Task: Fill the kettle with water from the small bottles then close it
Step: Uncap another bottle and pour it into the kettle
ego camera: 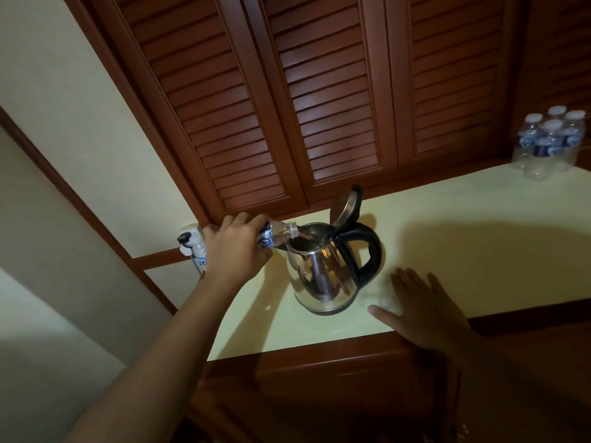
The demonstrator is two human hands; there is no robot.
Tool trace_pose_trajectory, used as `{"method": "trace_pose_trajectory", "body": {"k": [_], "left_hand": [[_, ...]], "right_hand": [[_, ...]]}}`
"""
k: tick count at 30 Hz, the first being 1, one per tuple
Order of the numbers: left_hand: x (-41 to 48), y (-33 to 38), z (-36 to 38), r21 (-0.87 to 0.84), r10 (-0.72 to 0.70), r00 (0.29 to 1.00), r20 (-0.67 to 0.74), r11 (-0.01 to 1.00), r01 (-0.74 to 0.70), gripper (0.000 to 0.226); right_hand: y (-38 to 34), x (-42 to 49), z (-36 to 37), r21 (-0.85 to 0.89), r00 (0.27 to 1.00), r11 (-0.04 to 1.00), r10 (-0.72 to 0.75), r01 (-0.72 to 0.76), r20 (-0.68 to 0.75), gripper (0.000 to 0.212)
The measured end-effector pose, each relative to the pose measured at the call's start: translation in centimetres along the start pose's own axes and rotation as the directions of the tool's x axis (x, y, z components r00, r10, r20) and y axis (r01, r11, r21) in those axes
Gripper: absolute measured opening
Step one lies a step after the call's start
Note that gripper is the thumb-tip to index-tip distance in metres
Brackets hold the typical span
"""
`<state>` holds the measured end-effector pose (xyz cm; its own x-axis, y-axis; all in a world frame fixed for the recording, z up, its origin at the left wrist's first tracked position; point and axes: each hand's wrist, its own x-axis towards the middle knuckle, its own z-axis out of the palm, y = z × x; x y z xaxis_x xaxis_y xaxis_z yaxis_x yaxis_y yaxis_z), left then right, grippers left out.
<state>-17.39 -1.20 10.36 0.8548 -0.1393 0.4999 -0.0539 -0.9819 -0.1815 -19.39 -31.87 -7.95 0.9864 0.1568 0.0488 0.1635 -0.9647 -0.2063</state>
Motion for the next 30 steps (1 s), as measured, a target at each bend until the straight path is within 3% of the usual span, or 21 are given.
{"method": "trace_pose_trajectory", "body": {"k": [16,30], "left_hand": [[1.5,-0.3,0.7,0.089,0.065,0.998,0.012,0.994,-0.066,0.064],[2.4,-0.2,-0.1,0.261,0.241,0.969,-0.046,0.939,-0.221,0.060]], "right_hand": [[0.6,0.3,0.3,0.032,1.000,0.999,0.000,0.000,-0.020,0.114],[0.6,0.5,0.3,0.030,0.999,1.000,-0.003,0.004,-0.039,0.110]]}}
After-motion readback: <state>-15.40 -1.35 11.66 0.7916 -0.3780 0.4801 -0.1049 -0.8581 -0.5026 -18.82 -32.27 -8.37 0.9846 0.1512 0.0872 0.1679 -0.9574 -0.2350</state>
